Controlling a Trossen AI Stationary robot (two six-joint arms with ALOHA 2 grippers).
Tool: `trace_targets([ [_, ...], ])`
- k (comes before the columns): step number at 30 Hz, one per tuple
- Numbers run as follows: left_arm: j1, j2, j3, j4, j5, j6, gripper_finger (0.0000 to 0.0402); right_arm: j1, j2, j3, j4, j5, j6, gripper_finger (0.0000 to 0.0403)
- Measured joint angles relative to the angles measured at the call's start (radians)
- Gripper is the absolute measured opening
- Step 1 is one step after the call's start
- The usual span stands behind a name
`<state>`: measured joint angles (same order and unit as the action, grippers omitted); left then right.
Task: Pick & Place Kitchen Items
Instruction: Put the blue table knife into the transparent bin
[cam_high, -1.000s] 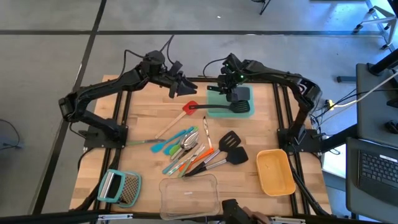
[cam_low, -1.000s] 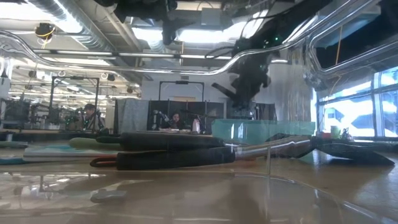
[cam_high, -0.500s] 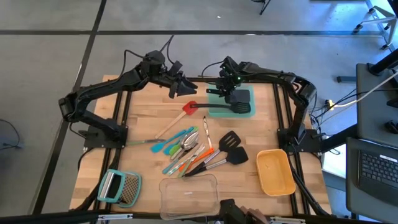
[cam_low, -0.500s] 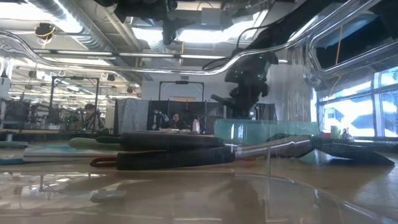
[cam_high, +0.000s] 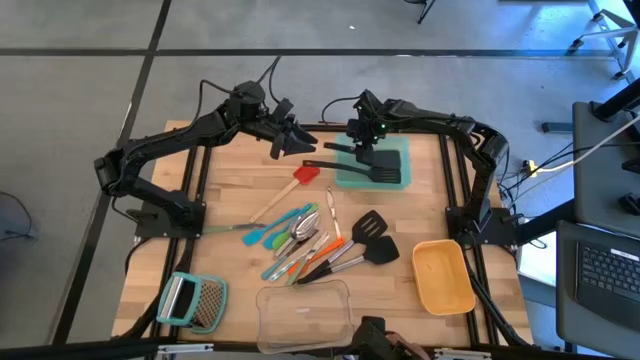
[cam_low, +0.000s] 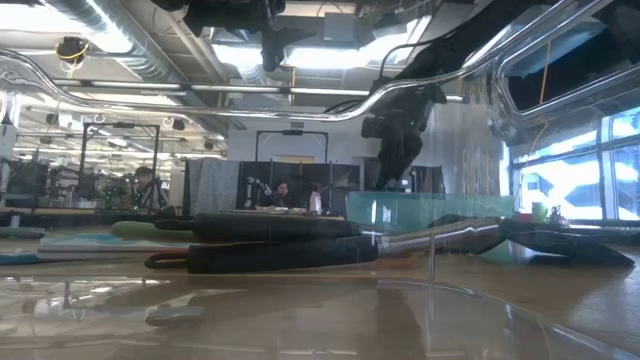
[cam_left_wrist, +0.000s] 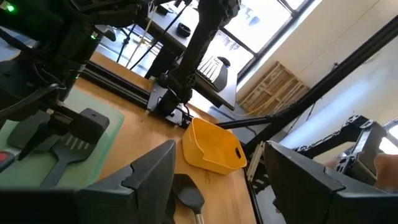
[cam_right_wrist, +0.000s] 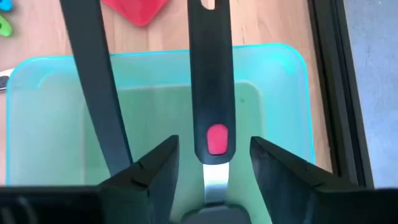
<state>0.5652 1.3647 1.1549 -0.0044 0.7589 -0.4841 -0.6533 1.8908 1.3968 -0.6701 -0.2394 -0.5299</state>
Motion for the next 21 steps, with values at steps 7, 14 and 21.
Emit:
trace_targets([
  [7, 0.0, 0.0, 0.0, 0.0, 0.0, 0.001, 0.0239, 0.004, 0.0, 0.0, -0.001, 0.001, 0.082, 0.0201],
  [14, 0.001, 0.0, 0.0, 0.031, -0.02, 0.001, 0.0239, 0.022, 0.0, 0.122, -0.171, 0.003, 0.144, 0.0201],
  [21, 0.007, 0.0, 0.0, 0.053, -0.032, -0.001, 0.0239, 0.04, -0.001, 0.424, -0.365, 0.002, 0.189, 0.0201],
])
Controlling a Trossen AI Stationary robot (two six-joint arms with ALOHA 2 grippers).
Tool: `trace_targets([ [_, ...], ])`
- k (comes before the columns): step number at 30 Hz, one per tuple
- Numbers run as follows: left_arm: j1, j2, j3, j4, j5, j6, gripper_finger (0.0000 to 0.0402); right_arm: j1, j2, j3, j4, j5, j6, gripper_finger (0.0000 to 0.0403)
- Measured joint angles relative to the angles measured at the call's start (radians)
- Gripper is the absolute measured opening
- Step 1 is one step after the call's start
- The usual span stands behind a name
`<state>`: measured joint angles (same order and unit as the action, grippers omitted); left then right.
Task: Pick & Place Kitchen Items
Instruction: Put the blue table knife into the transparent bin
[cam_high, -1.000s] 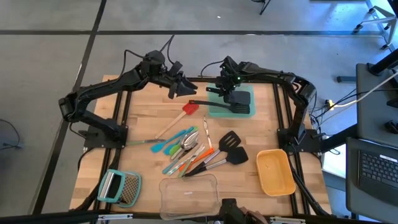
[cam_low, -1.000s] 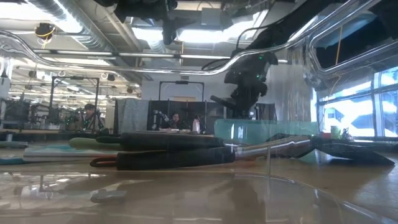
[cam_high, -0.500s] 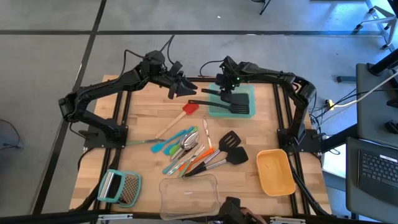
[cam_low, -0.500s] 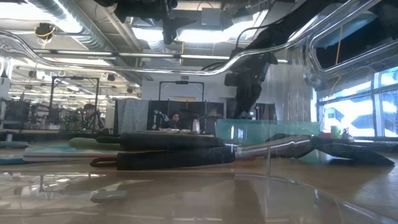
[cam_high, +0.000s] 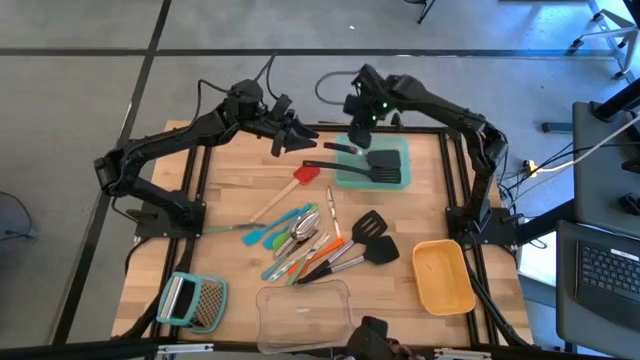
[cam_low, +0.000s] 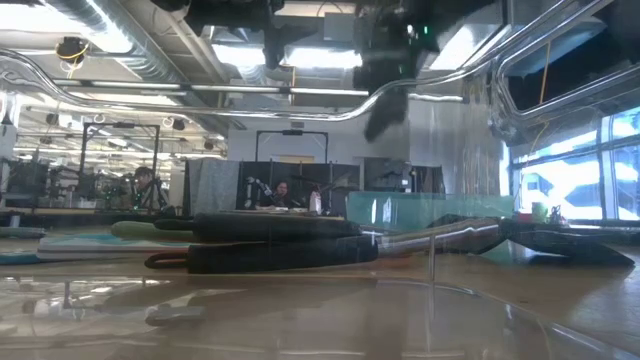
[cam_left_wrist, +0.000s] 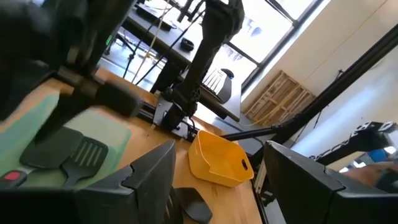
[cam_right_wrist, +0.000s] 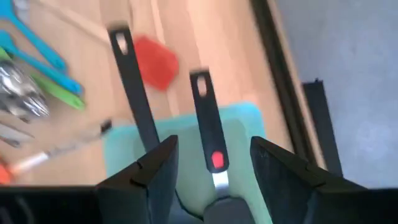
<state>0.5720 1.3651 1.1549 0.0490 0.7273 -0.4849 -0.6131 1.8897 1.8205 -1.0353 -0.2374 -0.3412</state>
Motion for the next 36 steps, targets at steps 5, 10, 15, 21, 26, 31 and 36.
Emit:
trace_targets([
  [5, 0.0, 0.0, 0.0, 0.0, 0.001, -0.002, 0.0239, 0.023, 0.0, 0.182, -0.103, -0.166, 0.129, 0.0201],
  [10, -0.001, 0.0, 0.0, 0.0, 0.002, -0.002, 0.0239, 0.074, 0.0, 0.275, -0.197, -0.392, 0.157, 0.0201],
  [15, -0.001, 0.0, 0.0, -0.029, 0.016, 0.003, 0.0239, 0.159, 0.0, 0.288, -0.319, -0.447, 0.202, 0.0201],
  [21, -0.001, 0.0, 0.0, -0.165, 0.052, 0.046, 0.0239, 0.27, 0.0, 0.28, -0.437, -0.372, 0.177, 0.0201],
  [26, -0.019, 0.0, 0.0, -0.333, 0.055, 0.094, 0.0239, 0.351, 0.001, 0.279, -0.434, -0.368, 0.202, 0.0201],
  [31, -0.082, 0.0, -0.001, -0.403, 0.049, 0.121, 0.0239, 0.431, 0.001, 0.279, -0.376, -0.365, 0.235, 0.0201],
  [36, -0.171, 0.0, -0.001, -0.36, -0.026, 0.107, 0.0239, 0.502, 0.001, 0.279, -0.297, -0.365, 0.326, 0.0201],
])
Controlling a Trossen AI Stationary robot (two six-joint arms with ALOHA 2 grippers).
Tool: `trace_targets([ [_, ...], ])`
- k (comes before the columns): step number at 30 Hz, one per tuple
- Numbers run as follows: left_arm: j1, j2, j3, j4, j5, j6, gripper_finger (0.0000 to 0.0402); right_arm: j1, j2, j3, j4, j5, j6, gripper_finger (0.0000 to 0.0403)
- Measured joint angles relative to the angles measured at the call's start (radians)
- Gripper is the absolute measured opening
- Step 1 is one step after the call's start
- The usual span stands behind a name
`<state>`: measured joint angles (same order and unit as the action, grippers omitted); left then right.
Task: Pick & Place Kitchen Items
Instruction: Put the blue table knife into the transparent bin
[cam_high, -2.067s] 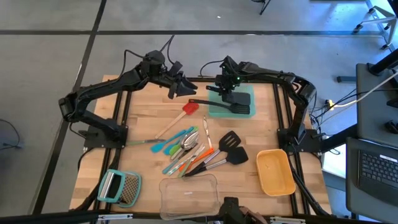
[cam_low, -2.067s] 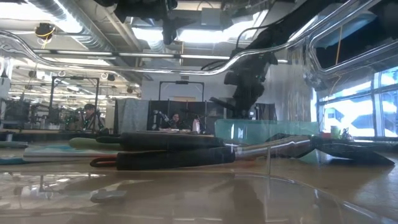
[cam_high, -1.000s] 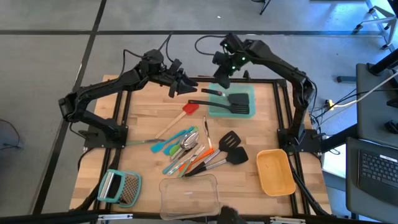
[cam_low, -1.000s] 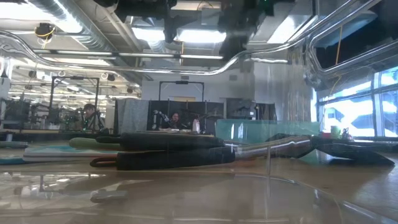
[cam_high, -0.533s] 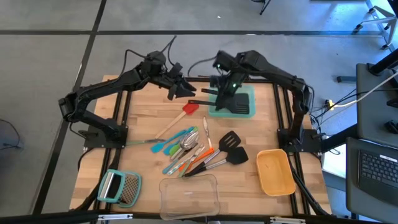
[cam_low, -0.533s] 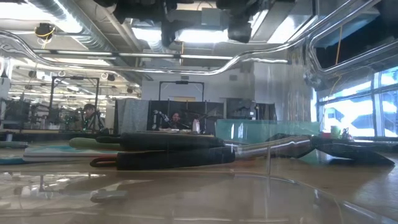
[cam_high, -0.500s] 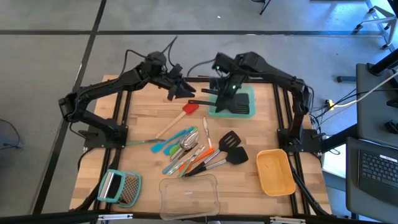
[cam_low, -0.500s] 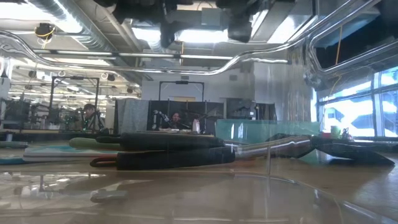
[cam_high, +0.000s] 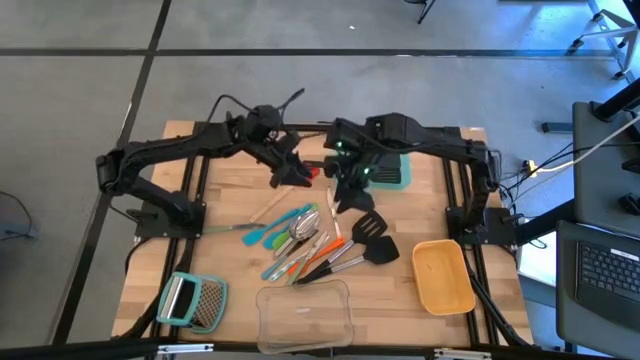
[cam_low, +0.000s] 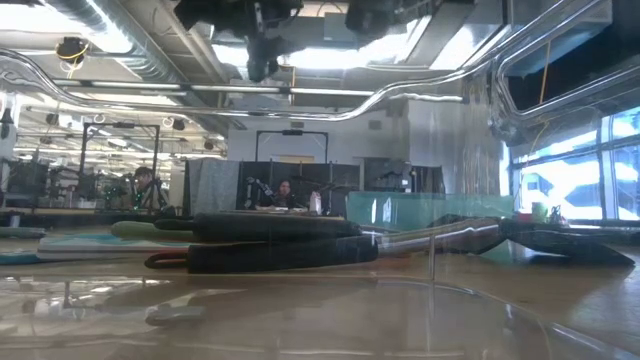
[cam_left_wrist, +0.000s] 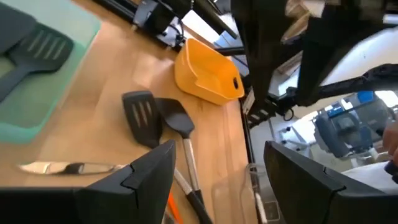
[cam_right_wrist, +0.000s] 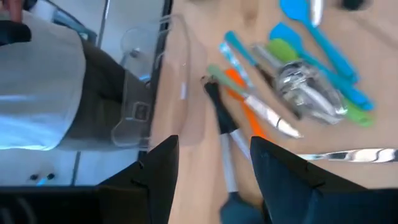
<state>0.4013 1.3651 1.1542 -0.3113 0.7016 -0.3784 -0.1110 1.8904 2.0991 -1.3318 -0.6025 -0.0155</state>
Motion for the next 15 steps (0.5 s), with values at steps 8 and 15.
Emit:
trace_targets([
  [8, -0.089, 0.0, 0.0, 0.088, -0.203, -0.074, 0.0239, 0.029, -0.055, -0.146, 0.0, -0.029, 0.044, 0.0201],
  [15, -0.129, 0.0, 0.0, 0.094, -0.317, -0.16, 0.0239, 0.061, -0.398, -0.682, 0.502, -0.104, 0.286, 0.0201],
])
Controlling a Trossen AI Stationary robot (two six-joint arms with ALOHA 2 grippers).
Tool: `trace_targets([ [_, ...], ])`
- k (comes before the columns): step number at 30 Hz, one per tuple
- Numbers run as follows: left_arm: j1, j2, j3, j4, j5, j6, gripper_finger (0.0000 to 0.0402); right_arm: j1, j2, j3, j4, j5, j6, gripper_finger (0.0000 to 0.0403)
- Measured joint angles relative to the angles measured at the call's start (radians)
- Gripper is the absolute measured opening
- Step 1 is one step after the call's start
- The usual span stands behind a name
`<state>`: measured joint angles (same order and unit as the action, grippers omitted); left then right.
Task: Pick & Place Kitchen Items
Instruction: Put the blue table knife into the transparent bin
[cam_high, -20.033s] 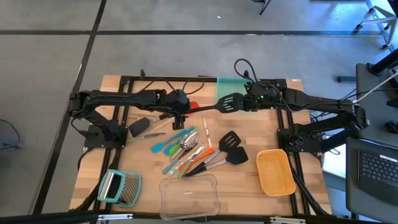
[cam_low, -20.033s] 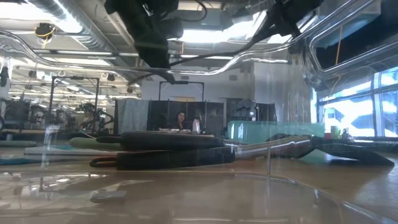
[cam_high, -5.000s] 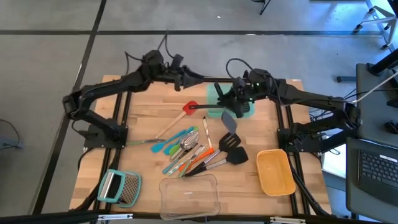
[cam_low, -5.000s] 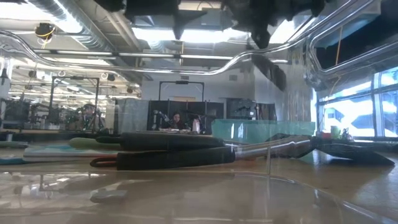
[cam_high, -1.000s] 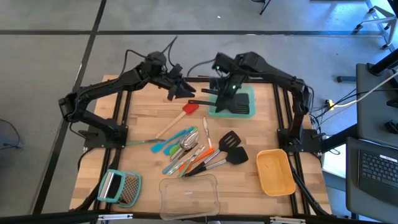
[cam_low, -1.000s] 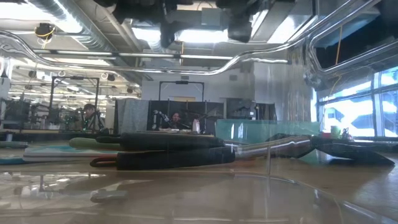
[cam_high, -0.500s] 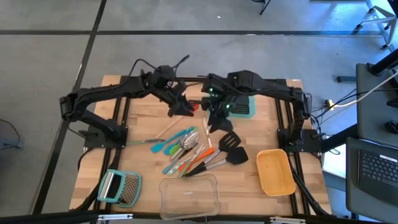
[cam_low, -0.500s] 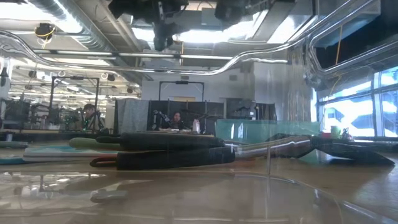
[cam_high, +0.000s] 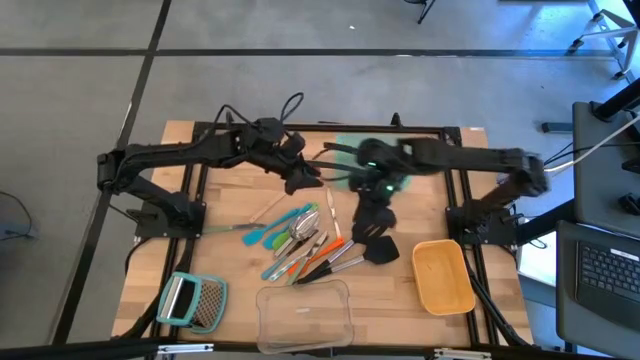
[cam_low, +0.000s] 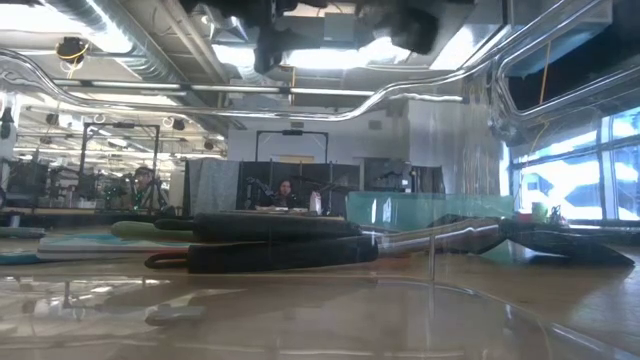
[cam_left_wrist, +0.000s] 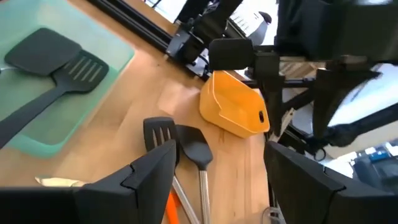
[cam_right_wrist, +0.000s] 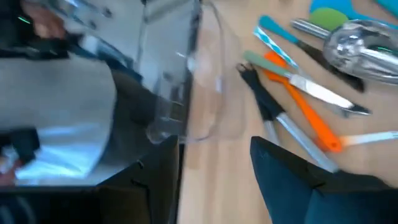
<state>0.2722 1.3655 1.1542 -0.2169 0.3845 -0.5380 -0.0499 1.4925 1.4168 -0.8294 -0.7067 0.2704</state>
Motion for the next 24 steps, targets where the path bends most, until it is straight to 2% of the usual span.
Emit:
trace_targets([
  [4, -0.035, 0.0, 0.0, -0.021, -0.029, -0.075, 0.0239, 0.049, -0.203, -0.223, 0.2, 0.026, 0.161, 0.0201],
  [8, -0.108, 0.0, 0.0, -0.114, -0.034, -0.176, 0.0239, 0.102, -0.339, -0.306, 0.203, 0.122, 0.194, 0.0201],
  [10, -0.156, 0.0, 0.0, -0.158, -0.074, -0.223, 0.0239, 0.127, -0.382, -0.314, 0.177, 0.167, 0.187, 0.0201],
  [15, -0.263, 0.0, 0.0, -0.254, -0.276, -0.291, 0.0239, 0.181, -0.429, -0.317, 0.082, 0.262, 0.137, 0.0201],
  [18, -0.3, 0.002, 0.0, -0.303, -0.356, -0.375, 0.0239, 0.201, -0.43, -0.317, 0.053, 0.278, 0.112, 0.0201],
  [24, -0.398, 0.049, 0.0, -0.32, -0.359, -0.51, 0.0239, 0.28, -0.43, -0.317, 0.052, 0.32, 0.143, 0.0201],
])
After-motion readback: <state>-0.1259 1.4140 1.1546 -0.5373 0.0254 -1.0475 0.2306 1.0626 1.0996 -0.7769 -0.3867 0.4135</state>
